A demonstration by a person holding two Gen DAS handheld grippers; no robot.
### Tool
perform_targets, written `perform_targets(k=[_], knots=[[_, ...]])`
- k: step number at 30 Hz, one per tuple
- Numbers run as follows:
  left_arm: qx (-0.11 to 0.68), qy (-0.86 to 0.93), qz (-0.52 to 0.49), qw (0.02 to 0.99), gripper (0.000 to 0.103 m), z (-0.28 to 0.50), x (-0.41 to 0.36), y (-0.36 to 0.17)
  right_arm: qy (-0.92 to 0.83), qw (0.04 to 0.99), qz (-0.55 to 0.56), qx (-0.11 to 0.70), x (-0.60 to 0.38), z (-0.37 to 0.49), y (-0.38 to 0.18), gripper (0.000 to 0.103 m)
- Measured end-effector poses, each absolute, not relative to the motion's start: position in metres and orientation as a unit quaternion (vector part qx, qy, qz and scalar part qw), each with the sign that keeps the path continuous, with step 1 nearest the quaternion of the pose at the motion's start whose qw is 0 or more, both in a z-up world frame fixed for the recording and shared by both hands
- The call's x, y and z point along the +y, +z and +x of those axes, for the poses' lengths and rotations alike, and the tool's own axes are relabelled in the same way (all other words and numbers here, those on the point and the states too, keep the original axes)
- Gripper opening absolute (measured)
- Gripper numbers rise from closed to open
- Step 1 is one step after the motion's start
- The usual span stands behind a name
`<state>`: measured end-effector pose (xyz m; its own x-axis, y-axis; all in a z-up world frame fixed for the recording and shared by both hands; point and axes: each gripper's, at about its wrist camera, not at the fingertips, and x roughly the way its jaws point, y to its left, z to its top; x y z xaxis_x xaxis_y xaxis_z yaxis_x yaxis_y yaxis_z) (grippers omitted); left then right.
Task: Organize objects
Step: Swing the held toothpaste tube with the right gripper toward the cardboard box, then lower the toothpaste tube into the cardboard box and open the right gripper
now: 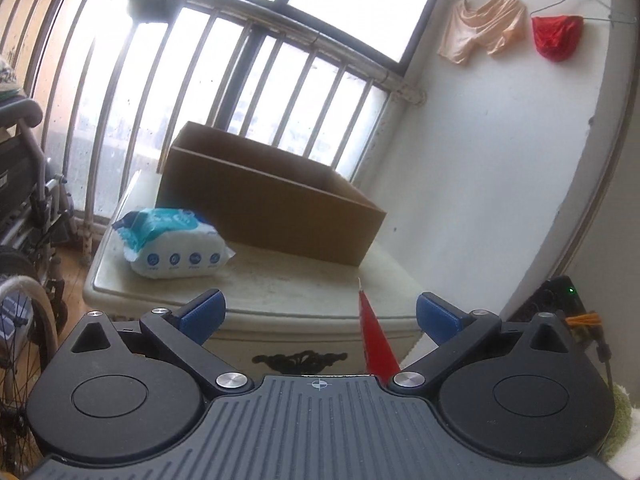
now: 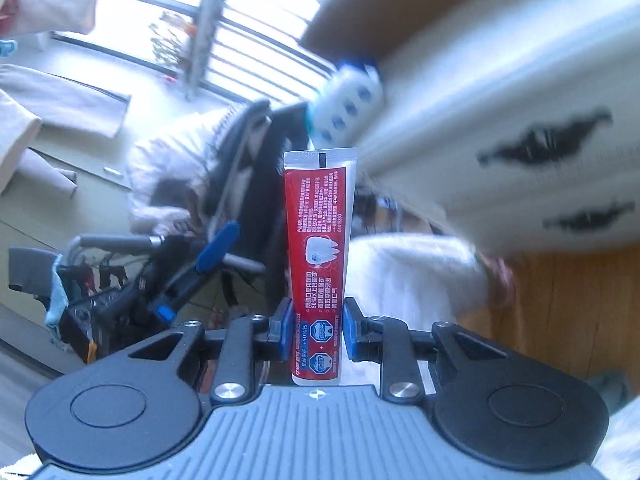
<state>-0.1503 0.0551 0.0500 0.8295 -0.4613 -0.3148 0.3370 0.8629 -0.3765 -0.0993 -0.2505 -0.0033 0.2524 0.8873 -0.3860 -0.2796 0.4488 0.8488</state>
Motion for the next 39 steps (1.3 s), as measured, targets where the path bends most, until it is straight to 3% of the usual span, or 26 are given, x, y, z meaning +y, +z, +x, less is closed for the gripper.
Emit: perform_targets(k=[9, 22, 32, 39], knots=[[0.194, -0.252, -0.106, 0.942, 0.102, -0.103, 0.027, 0.073, 0.418, 0.750, 0.316, 0.404, -0.255, -0.036, 0.044, 0.028], [0.205, -0.249, -0.057, 0.945, 0.101, 0.027, -0.014, 0.110, 0.424, 0.782, 0.279, 0.363, -0.235, 0.105, 0.101, 0.028], [0.263, -0.212, -0.041, 0.940, 0.098, 0.138, -0.024, 0.108, 0.373, 0.799, 0.246, 0.403, -0.214, 0.235, 0.101, 0.028], [0.309, -0.190, -0.051, 0.930, 0.099, 0.167, -0.012, 0.086, 0.303, 0.796, 0.173, 0.495, -0.187, 0.307, 0.061, 0.028]])
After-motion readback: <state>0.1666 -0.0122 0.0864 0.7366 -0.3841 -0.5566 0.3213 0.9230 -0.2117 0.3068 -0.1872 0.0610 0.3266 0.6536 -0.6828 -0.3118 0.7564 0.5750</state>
